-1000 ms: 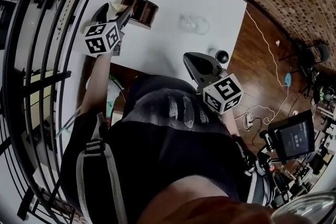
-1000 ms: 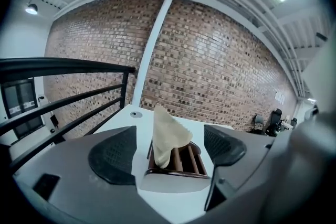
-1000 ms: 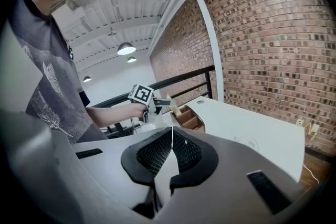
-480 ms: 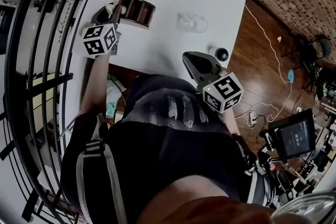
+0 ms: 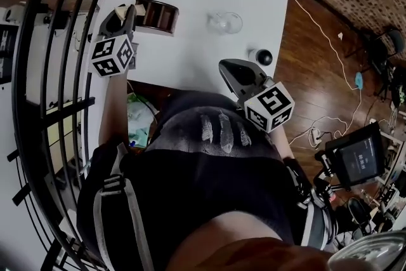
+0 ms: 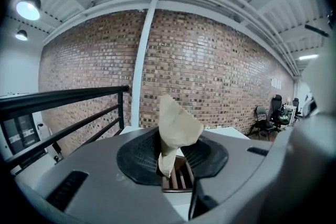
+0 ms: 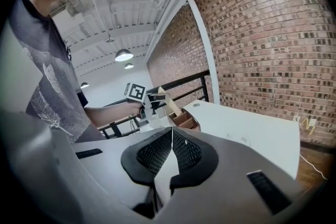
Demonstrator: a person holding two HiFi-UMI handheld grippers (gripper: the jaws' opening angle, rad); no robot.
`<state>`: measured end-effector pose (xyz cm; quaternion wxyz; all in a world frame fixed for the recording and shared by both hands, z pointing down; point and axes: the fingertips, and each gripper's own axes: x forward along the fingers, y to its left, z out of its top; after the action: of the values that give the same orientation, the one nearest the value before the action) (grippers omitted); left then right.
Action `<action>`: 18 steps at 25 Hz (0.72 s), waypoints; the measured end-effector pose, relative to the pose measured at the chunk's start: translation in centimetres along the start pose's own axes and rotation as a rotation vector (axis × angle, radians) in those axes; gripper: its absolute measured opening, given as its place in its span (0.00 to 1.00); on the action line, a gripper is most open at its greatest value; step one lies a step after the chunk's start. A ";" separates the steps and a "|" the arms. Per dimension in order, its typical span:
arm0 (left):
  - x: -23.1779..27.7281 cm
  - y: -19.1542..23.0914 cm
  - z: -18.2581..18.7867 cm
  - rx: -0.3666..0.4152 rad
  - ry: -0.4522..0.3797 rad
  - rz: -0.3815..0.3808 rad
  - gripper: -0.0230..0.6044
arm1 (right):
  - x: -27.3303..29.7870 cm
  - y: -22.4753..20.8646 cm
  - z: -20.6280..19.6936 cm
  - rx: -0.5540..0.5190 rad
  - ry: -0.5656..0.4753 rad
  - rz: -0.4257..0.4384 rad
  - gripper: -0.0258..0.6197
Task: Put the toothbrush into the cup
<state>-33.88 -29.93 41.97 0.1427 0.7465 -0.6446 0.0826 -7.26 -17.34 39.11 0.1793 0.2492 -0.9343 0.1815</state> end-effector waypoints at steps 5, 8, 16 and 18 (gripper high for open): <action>-0.1 -1.9 -0.6 0.025 -0.016 0.006 0.19 | -1.7 -1.0 -1.8 -0.007 -0.021 -0.019 0.04; -0.2 -3.2 -0.9 0.039 -0.029 0.017 0.19 | -2.7 -1.7 -3.2 -0.013 -0.033 -0.029 0.04; -1.3 -3.9 1.0 0.055 -0.061 -0.006 0.18 | -2.6 -1.7 -3.0 -0.007 -0.042 -0.031 0.04; -1.5 -4.5 1.6 0.056 -0.074 -0.020 0.18 | -2.6 -1.8 -2.9 -0.005 -0.044 -0.032 0.04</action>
<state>-29.81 -28.49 39.51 0.0988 0.7591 -0.6394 0.0716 -3.48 -16.46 40.99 0.1621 0.2676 -0.9344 0.1705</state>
